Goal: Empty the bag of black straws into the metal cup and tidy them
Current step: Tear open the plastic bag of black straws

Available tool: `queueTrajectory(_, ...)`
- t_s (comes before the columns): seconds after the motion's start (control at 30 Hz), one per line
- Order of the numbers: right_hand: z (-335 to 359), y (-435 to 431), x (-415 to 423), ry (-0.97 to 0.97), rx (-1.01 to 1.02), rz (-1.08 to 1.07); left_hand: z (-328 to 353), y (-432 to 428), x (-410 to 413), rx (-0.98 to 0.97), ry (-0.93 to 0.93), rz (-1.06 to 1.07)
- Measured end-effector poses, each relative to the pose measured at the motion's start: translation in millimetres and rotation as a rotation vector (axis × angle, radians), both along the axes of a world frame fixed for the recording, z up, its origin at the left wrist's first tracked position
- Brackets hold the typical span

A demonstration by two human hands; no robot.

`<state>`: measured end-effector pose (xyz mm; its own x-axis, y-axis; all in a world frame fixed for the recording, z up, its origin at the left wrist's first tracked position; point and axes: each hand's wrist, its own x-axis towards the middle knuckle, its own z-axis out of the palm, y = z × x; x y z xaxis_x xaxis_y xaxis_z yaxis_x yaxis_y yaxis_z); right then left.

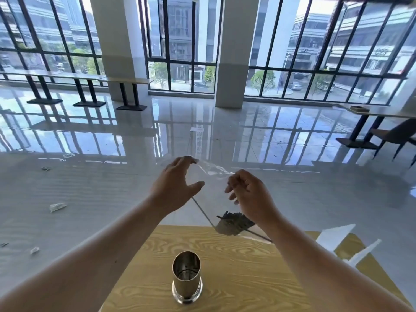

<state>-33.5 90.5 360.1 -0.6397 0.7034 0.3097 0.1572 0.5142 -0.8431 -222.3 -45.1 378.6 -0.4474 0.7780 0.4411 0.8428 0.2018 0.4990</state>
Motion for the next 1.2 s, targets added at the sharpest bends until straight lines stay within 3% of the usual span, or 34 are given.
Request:
queueTrajectory(0.23,-1.6,-13.7,-17.3,-0.056,0.05,-0.007,-0.4,-4.6,-31.3,-0.067,0.02,-0.056)
queueTrajectory(0.63,-9.4,-29.1,-26.9,-0.208,0.059,-0.232,-0.6,-14.3,-41.9,-0.238,-0.241,-0.237)
queueTrajectory(0.73,-9.8,-31.4,-28.1,-0.218,0.066,-0.251,1.6,-16.8,-41.8,-0.147,-0.142,-0.254)
queueTrajectory(0.83,-10.8,-32.5,-27.4,-0.187,0.054,-0.24,7.1,-18.1,-42.9,-0.016,0.08,-0.23)
queueTrajectory(0.93,-10.8,-32.9,-26.0,-0.137,0.058,-0.211,17.1,-18.4,-45.8,-0.045,0.175,-0.21)
queueTrajectory(1.2,9.3,-13.9,-15.6,-0.052,0.073,-0.157,54.2,-5.9,-36.3,-0.205,0.115,-0.207)
